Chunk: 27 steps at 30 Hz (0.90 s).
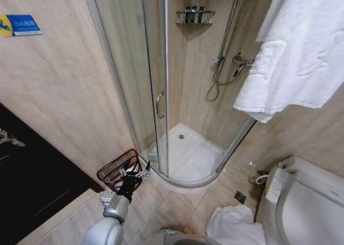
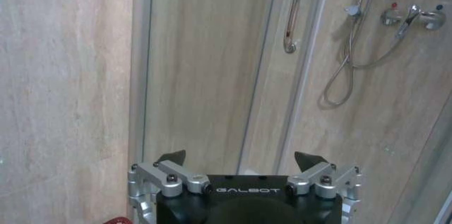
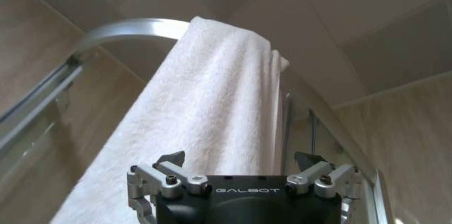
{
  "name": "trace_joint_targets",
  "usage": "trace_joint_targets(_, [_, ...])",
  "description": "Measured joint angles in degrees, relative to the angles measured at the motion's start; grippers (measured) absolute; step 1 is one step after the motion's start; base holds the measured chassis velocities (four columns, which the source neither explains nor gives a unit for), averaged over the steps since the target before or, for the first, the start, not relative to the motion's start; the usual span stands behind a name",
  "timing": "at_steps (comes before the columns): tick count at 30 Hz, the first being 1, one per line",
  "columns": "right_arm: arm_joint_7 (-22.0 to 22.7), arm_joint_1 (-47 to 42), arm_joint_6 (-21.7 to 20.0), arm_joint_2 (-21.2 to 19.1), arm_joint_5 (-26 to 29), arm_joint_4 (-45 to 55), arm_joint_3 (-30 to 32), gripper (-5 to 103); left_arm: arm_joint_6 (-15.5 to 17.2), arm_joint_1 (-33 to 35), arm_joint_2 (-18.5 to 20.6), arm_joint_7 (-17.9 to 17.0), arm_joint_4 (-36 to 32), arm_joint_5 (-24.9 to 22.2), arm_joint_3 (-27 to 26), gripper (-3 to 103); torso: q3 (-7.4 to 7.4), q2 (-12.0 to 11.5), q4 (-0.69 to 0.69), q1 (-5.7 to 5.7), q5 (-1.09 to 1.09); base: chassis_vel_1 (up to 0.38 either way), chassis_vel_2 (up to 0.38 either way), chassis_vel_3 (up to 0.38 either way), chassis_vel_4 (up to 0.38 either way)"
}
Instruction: Discard the used towel into the hamper.
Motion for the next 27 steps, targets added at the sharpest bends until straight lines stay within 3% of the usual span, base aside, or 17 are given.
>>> trace_joint_targets(7, [0.19,-3.09,0.39,-5.61,2.72,-5.13,1.30,100,0.00,0.00,0.00,0.00,0.00,0.00,0.00,100,0.00,0.00,-0.02,-0.01,0.05,0.000,0.000,0.000,0.000])
trace_joint_targets(11, [0.42,-4.03,0.16,-7.87,7.51,-5.83,0.70,100,0.00,0.00,-0.01,0.00,0.00,0.00,0.00,100,0.00,0.00,-0.01,0.00,0.06,0.000,0.000,0.000,0.000])
trace_joint_targets(15, [1.09,-4.05,-0.60,-8.88,20.28,-3.00,0.83,100,0.00,0.00,-0.01,0.00,0.00,0.00,0.00,100,0.00,0.00,-0.01,0.00,0.02,0.000,0.000,0.000,0.000])
trace_joint_targets(20, [1.26,-4.16,-1.43,-8.93,25.41,-2.38,1.17,100,0.00,0.00,-0.01,0.00,0.00,0.00,0.00,100,0.00,0.00,-0.01,0.00,0.04,0.000,0.000,0.000,0.000])
trace_joint_targets(27, [1.51,-5.87,-3.95,-10.26,26.70,-4.13,1.31,103,0.00,0.00,-0.01,0.00,0.00,0.00,0.00,100,0.00,0.00,-0.02,0.00,0.07,0.000,0.000,0.000,0.000])
